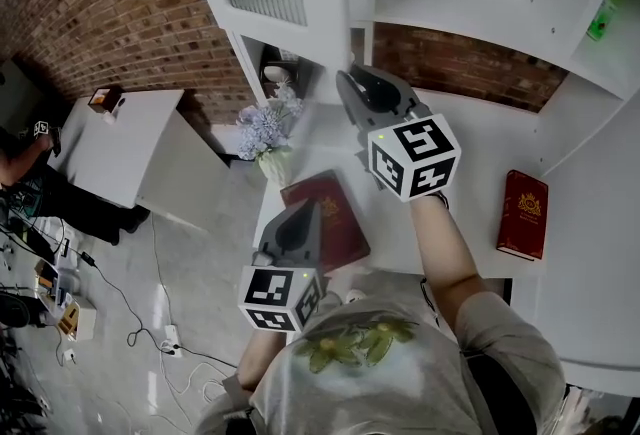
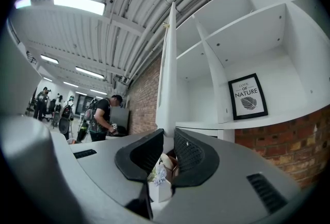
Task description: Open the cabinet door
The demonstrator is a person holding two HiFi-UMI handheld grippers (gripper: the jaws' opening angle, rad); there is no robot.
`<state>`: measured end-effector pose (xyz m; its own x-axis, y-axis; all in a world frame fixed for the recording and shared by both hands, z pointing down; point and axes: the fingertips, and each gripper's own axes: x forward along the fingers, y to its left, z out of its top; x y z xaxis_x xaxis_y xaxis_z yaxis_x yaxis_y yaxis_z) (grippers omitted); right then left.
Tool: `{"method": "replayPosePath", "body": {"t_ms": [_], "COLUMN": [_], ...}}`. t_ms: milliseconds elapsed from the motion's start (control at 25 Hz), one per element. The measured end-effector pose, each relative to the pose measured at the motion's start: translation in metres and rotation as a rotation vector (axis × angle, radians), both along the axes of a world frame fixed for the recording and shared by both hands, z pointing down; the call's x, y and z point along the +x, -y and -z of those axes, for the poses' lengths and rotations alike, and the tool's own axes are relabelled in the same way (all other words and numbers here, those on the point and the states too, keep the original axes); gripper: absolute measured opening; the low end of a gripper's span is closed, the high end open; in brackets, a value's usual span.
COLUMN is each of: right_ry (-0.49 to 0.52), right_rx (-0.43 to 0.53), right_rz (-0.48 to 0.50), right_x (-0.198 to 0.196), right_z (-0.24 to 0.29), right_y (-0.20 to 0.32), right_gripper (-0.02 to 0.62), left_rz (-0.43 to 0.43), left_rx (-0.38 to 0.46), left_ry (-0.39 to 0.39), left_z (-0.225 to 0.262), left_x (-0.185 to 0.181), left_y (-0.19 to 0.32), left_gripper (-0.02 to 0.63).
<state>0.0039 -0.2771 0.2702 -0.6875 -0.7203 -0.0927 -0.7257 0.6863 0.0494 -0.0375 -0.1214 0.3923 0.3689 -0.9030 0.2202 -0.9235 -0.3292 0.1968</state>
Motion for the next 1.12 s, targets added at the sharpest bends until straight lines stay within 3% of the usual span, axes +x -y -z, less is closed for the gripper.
{"method": "replayPosePath", "body": {"t_ms": [560, 1120], "right_ry": [0.015, 0.030], "right_rx": [0.006, 0.014], "right_rz": [-0.026, -0.130], "right_x": [-0.013, -0.030], "right_z": [0.000, 0.000], "right_y": [-0.023, -0.046], "right_gripper": [0.071, 0.071], "left_rz": [0.032, -0.033], "left_rx": [0.013, -0.006], "left_ry": [-0.025, -0.014], "left_z": [-0.001, 0.008], "left_x": [-0.026, -0.075], "left_y": [-0.006, 0.005], "left_gripper": [0.009, 0.009]}}
